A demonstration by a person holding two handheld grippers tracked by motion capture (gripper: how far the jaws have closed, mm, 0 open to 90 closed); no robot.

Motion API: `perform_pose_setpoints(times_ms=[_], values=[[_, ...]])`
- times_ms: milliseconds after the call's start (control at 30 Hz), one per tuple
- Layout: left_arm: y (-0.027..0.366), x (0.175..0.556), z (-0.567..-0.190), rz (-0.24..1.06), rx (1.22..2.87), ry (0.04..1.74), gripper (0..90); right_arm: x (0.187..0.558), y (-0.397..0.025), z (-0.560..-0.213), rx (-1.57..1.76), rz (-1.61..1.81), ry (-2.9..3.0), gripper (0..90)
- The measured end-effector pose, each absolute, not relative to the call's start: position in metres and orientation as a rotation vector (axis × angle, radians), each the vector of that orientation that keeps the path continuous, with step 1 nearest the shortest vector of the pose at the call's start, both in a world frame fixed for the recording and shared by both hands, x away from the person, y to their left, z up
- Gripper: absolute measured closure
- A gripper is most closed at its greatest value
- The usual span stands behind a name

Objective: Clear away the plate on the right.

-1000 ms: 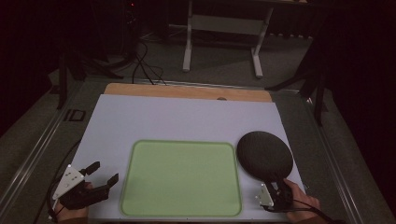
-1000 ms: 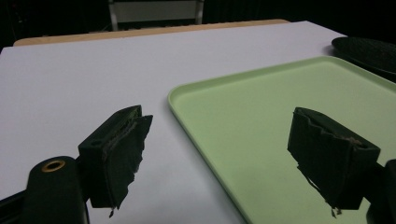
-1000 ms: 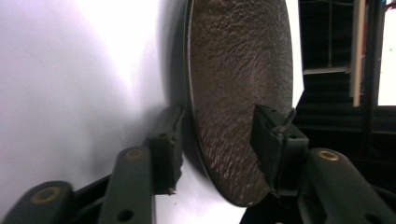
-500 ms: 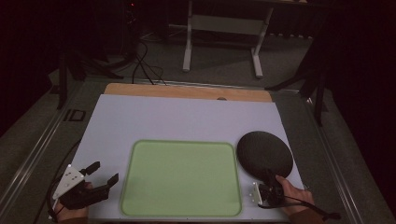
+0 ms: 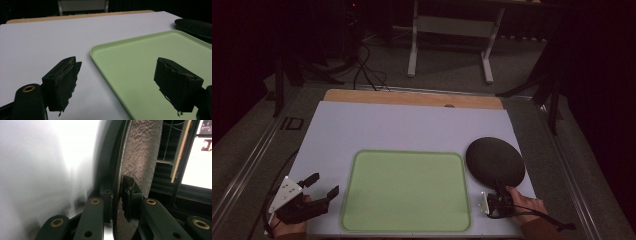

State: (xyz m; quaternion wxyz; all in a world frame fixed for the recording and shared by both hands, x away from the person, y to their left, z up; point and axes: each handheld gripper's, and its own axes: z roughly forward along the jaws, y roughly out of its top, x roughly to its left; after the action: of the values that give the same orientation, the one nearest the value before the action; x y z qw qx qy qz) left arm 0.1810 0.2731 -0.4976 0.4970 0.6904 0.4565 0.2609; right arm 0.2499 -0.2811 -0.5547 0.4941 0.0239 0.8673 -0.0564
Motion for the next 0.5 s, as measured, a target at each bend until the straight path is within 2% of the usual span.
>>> perform_pose_setpoints(times_ms=[100,500], values=[[0.273,0.181,-0.498,0.631,1.671,1.107,18.9,0.248,-0.283,-0.549,0.064,-0.136,2.057,85.0],[0.273,0.181,-0.498,0.631,1.669,1.11,18.9,0.251,-0.284,-0.539,0.087,-0.158,2.058,84.7]])
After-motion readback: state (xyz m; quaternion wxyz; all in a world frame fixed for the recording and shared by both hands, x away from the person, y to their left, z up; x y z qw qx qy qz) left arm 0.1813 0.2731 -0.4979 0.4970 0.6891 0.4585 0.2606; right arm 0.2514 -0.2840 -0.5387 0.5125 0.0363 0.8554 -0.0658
